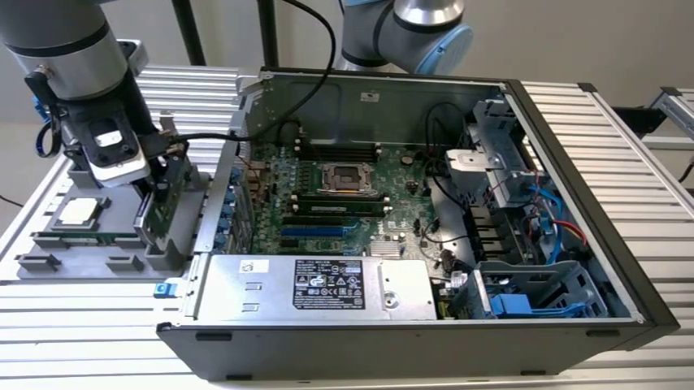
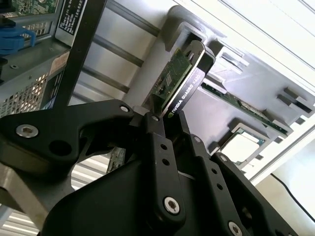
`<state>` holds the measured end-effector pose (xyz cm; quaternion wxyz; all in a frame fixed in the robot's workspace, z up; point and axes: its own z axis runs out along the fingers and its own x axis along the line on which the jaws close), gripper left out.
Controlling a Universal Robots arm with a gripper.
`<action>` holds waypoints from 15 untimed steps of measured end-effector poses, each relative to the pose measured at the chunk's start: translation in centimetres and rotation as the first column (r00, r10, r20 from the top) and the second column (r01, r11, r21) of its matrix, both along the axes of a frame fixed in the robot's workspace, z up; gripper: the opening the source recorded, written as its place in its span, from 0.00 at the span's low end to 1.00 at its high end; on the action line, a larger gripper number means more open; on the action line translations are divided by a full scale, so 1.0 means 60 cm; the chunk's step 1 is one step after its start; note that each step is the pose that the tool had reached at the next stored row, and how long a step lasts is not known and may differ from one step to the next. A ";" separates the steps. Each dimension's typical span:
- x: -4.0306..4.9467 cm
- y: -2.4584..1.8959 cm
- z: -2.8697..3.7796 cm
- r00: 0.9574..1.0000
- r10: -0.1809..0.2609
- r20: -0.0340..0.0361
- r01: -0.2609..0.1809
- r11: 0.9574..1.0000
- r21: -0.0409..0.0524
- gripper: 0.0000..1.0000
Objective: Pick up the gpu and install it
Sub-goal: 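Pick up the gpu and move the gpu toward the slot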
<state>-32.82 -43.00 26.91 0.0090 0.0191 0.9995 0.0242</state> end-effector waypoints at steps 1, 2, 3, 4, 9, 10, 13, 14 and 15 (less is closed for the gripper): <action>0.000 0.0000 0.001 1.000 0.000 0.000 0.000 1.000 0.000 0.00; 0.000 0.0000 0.001 1.000 0.000 0.000 0.000 1.000 0.000 0.00; 0.000 -0.0001 0.002 1.000 0.000 0.000 0.000 1.000 0.000 0.00; 0.000 0.0000 0.003 1.000 0.000 0.000 0.000 1.000 0.000 0.00; 0.000 0.0000 0.005 1.000 0.000 0.000 0.000 1.000 0.000 0.00; 0.000 0.0000 0.006 1.000 0.000 0.000 0.000 1.000 0.000 0.00; 0.000 0.0000 0.007 1.000 0.000 0.000 0.000 1.000 0.000 0.00; 0.000 0.0000 0.007 1.000 0.000 0.000 0.000 1.000 0.000 0.00; 0.000 0.0000 0.008 1.000 0.000 0.000 0.000 1.000 0.000 0.00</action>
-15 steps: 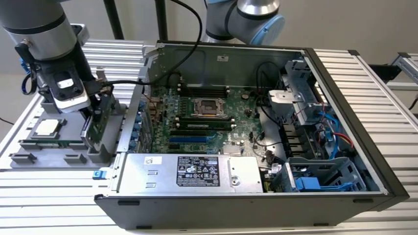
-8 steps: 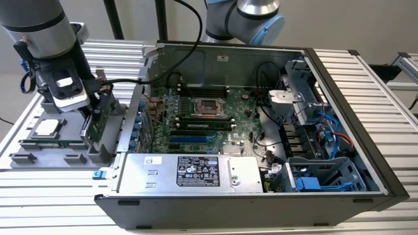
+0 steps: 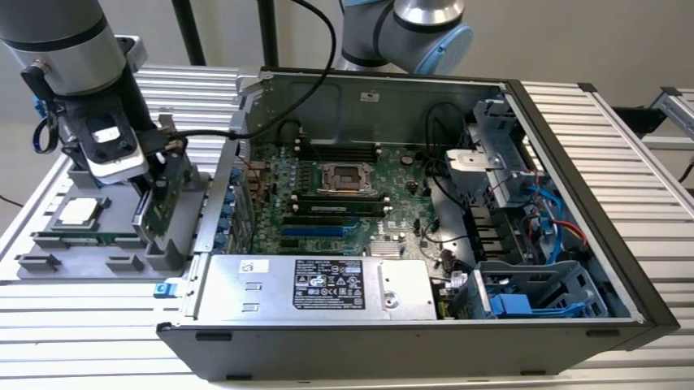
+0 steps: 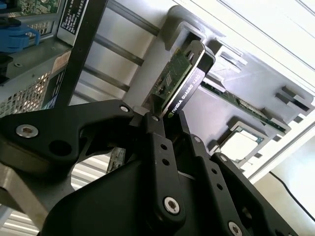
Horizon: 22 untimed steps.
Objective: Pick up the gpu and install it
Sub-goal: 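Pick up the gpu and move the gpu toward the slot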
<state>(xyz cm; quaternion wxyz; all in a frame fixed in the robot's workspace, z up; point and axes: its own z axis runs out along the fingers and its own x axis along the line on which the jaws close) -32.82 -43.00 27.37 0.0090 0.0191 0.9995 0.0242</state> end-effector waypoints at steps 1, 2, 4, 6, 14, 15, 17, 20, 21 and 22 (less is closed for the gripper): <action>0.000 0.0000 0.000 1.000 0.000 0.000 0.000 1.000 0.000 0.00; 0.000 0.0000 0.001 1.000 0.000 0.000 0.000 1.000 0.000 0.00; 0.000 0.0000 0.003 1.000 0.000 0.000 0.000 1.000 0.000 0.00; 0.000 0.0000 0.005 1.000 0.000 0.000 0.000 1.000 0.000 0.00; 0.000 0.0000 0.015 1.000 0.000 0.000 0.000 1.000 0.000 0.00; 0.000 0.0000 0.017 1.000 0.000 0.000 0.000 1.000 0.000 0.00; 0.000 0.0000 0.019 1.000 0.000 0.000 0.000 1.000 0.000 0.00; 0.000 0.0000 0.021 1.000 0.000 0.000 0.000 1.000 0.000 0.00; 0.000 0.0000 0.021 1.000 0.000 0.000 0.000 1.000 0.000 0.00; 0.000 0.0000 0.022 1.000 0.000 0.000 0.000 1.000 0.000 0.00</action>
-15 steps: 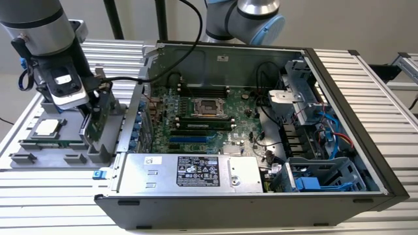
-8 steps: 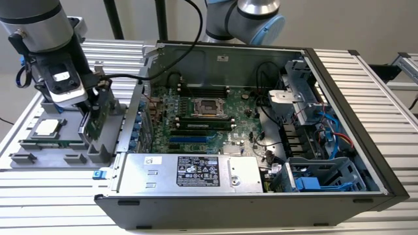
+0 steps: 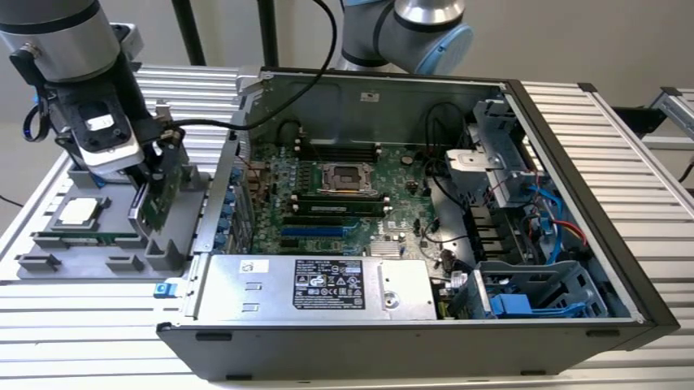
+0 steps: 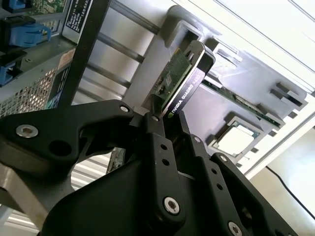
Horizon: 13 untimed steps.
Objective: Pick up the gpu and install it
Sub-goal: 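Pick up the gpu and move the gpu toward the slot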
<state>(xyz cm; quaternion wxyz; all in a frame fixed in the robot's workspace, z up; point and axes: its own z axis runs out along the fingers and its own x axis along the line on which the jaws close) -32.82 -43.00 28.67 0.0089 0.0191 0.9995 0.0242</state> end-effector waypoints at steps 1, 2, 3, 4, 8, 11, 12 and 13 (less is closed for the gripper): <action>0.000 0.0000 0.000 1.000 0.000 0.000 0.000 1.000 0.000 0.00; 0.000 0.0000 0.000 1.000 0.000 0.000 0.000 1.000 0.000 0.00; 0.000 0.0000 0.001 1.000 0.000 0.000 0.000 1.000 0.000 0.00; 0.000 0.0000 0.002 1.000 0.000 0.000 0.000 1.000 0.000 0.00; 0.000 0.0000 0.006 1.000 0.000 0.000 0.000 1.000 0.000 0.00; 0.000 0.0000 0.009 1.000 0.000 0.000 0.000 1.000 0.000 0.00; 0.000 0.0000 0.011 1.000 0.000 0.000 0.000 1.000 0.000 0.00; 0.000 0.0000 0.012 1.000 0.000 0.000 0.000 1.000 0.000 0.00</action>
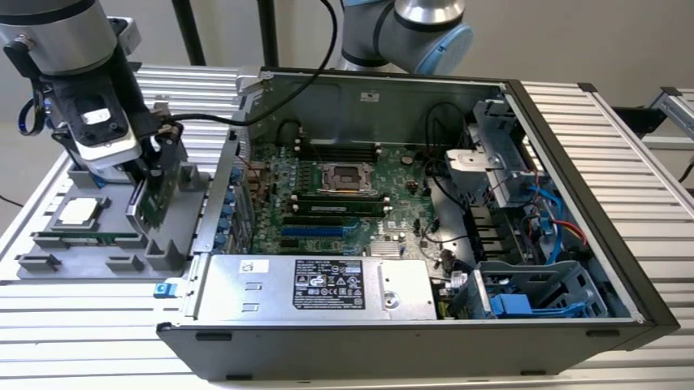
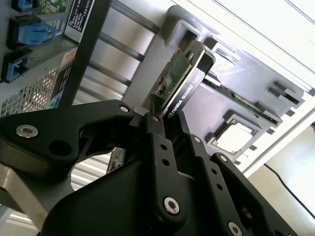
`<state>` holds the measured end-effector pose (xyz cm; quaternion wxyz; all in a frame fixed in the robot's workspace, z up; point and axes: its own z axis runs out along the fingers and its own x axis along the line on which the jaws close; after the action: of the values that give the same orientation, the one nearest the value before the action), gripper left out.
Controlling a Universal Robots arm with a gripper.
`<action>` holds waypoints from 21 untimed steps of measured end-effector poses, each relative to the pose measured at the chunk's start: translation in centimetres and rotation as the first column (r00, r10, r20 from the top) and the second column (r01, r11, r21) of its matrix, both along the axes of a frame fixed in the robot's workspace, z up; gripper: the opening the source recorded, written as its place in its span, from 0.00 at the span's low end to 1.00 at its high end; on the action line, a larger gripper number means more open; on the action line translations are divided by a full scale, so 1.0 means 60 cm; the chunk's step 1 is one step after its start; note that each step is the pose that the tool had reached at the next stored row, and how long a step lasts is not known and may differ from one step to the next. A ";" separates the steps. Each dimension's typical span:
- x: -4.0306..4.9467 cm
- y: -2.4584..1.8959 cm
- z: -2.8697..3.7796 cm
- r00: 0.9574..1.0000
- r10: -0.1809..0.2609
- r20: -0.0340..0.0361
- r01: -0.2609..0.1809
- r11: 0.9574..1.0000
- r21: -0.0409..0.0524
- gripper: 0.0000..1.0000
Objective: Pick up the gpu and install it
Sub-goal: 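Pick up the gpu and move the gpu toward the slot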
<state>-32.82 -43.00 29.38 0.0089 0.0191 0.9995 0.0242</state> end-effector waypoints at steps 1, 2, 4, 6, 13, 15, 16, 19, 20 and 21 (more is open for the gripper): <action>0.000 0.0000 0.001 1.000 0.000 0.000 0.000 1.000 0.000 0.00; 0.000 0.0000 0.003 1.000 0.000 0.000 0.000 1.000 0.000 0.00; 0.000 0.0000 0.005 1.000 0.000 0.000 0.000 1.000 0.000 0.00; 0.000 0.0000 0.008 1.000 0.000 0.000 0.000 1.000 0.000 0.00; 0.000 0.0000 0.017 1.000 0.000 0.000 0.000 1.000 0.000 0.00; 0.000 0.0000 0.020 1.000 0.000 0.000 0.000 1.000 0.000 0.00; 0.000 0.0000 0.022 1.000 0.000 0.000 0.000 1.000 0.000 0.00; 0.000 0.0000 0.026 1.000 0.000 0.000 0.000 1.000 0.000 0.00; 0.000 0.0000 0.027 1.000 0.000 0.000 0.000 1.000 0.000 0.00; 0.000 0.0000 0.028 1.000 0.000 0.000 0.000 1.000 0.000 0.00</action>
<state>-32.82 -43.00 31.09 0.0089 0.0191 0.9995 0.0241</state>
